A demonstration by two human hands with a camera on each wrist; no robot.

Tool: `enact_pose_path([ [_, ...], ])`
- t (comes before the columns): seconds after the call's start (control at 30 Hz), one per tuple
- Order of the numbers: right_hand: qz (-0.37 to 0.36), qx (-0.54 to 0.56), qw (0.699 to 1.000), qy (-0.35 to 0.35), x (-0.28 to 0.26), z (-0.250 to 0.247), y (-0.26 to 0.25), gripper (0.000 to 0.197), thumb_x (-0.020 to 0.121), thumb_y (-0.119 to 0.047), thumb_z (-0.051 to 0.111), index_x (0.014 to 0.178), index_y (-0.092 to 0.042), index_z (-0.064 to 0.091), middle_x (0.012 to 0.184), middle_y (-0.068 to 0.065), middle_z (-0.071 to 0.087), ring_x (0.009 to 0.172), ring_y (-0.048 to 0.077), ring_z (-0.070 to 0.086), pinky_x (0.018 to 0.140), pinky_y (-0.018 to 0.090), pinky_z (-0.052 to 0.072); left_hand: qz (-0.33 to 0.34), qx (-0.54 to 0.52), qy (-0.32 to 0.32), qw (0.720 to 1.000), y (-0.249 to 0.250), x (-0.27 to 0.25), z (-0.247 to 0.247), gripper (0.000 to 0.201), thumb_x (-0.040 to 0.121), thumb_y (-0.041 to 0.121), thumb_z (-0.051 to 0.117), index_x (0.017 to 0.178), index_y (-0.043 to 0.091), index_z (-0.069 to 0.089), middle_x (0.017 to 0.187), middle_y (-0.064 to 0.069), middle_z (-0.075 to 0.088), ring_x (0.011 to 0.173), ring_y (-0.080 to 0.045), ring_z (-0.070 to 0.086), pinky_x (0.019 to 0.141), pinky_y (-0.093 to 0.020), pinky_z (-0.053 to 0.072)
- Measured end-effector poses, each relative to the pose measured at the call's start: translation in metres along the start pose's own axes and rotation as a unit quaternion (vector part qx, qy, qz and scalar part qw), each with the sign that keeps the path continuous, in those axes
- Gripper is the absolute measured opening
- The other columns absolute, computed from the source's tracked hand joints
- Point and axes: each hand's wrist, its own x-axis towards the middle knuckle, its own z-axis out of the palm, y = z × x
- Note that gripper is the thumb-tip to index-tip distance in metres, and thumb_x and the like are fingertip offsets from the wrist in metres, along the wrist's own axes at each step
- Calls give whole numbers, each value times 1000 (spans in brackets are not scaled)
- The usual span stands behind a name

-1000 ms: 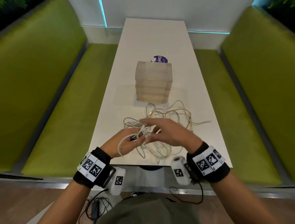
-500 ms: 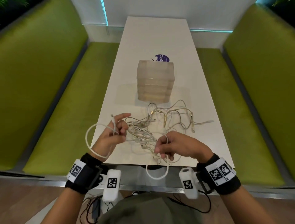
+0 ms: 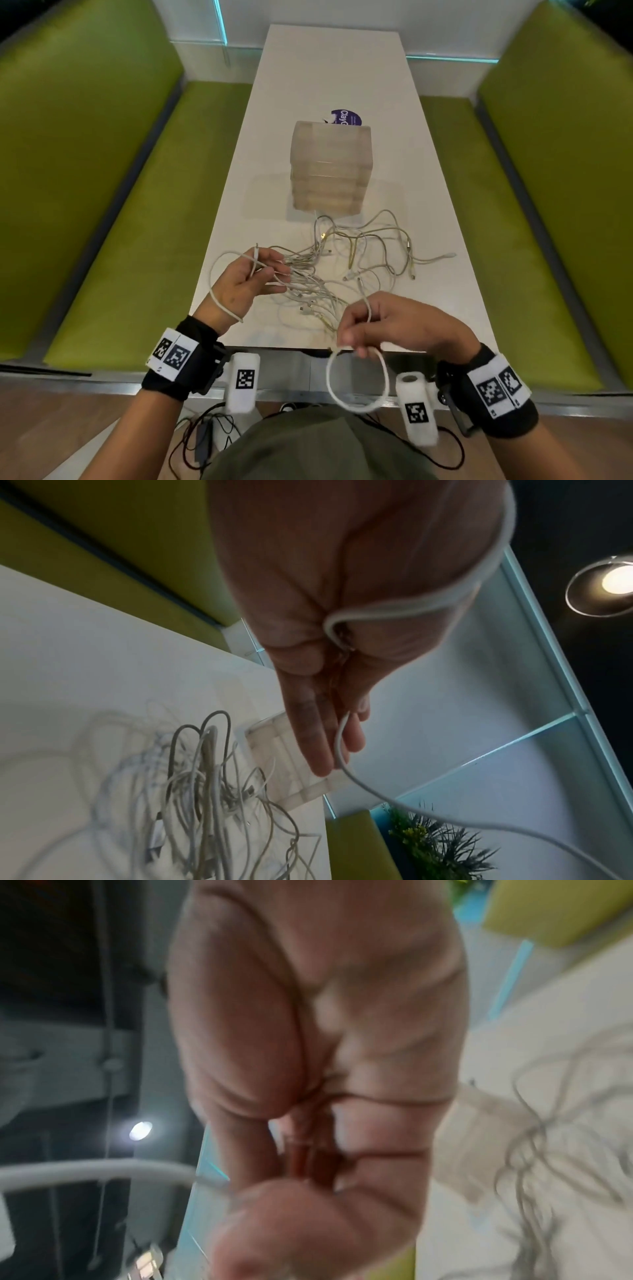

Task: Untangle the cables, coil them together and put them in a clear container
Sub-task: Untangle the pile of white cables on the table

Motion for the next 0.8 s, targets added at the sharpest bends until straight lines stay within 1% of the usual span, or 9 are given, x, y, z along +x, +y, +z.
enact_pose_path([
  [0.1, 40, -188, 965, 179, 6, -15, 8, 14, 94, -23, 55, 96, -18, 68, 71, -2, 66, 60, 6, 56, 59, 18, 43, -2, 46, -8, 999, -7, 1, 4, 25, 97, -5, 39, 101, 11, 57, 87, -1, 71, 88, -14, 67, 74, -30, 58],
  [0.23, 70, -232, 944, 223, 9, -28, 12, 19, 96, -24, 50, 97, -19, 69, 70, -7, 63, 52, -4, 52, 55, 10, 41, -28, 167, -134, 976, -24, -2, 22, 29, 99, 3, 41, 104, 25, 59, 105, 7, 68, 102, -6, 64, 80, -28, 53],
  [0.33, 5, -208, 930, 302, 7, -28, 11, 20, 96, -16, 49, 96, -18, 69, 75, -10, 64, 60, -8, 54, 59, 7, 41, -42, 188, -193, 962, -34, -7, 42, 27, 100, 11, 42, 109, 31, 57, 114, 12, 64, 105, 4, 60, 86, -26, 51],
  [0.4, -50, -191, 911, 361, 5, -27, 9, 20, 94, -10, 51, 99, -15, 70, 84, -11, 65, 70, -10, 56, 65, 4, 41, -24, 167, -185, 968, -36, -10, 49, 26, 99, 16, 42, 116, 27, 58, 120, 5, 63, 111, -2, 58, 90, -28, 51],
  [0.53, -104, -188, 886, 411, 2, -29, 5, 21, 92, -3, 54, 101, -13, 71, 91, -9, 65, 79, -11, 57, 71, 4, 40, -22, 124, -135, 983, -36, -10, 51, 33, 100, 5, 41, 130, 14, 52, 131, -1, 59, 120, -10, 56, 96, -27, 49],
  [0.6, -115, -172, 882, 423, -2, -30, 0, 19, 92, -6, 56, 100, -15, 71, 89, -10, 67, 79, -3, 61, 71, 8, 43, -27, 116, -111, 987, -32, -10, 52, 34, 101, 7, 37, 131, 16, 49, 130, -2, 59, 111, -12, 62, 87, -28, 53],
  [0.67, -108, -149, 889, 419, -11, -29, -8, 17, 92, -12, 57, 97, -20, 72, 79, -12, 67, 70, 3, 60, 66, 11, 45, -40, 88, -94, 991, -25, -11, 51, 31, 101, 10, 37, 128, 19, 50, 119, -6, 63, 89, -19, 68, 66, -29, 55],
  [0.73, -89, -136, 909, 383, -23, -27, -17, 18, 93, -13, 57, 92, -22, 72, 68, -12, 66, 60, 5, 55, 61, 14, 44, -43, 88, -74, 992, -19, -12, 48, 25, 101, 17, 38, 122, 22, 52, 100, -7, 67, 64, -22, 63, 46, -27, 47],
  [0.8, -69, -116, 934, 332, -34, -23, -25, 19, 93, -14, 56, 91, -21, 74, 68, -8, 68, 59, 9, 56, 60, 19, 46, -27, 95, -47, 994, -16, -12, 45, 23, 101, 21, 38, 115, 20, 56, 83, -5, 64, 48, -16, 52, 40, -22, 36],
])
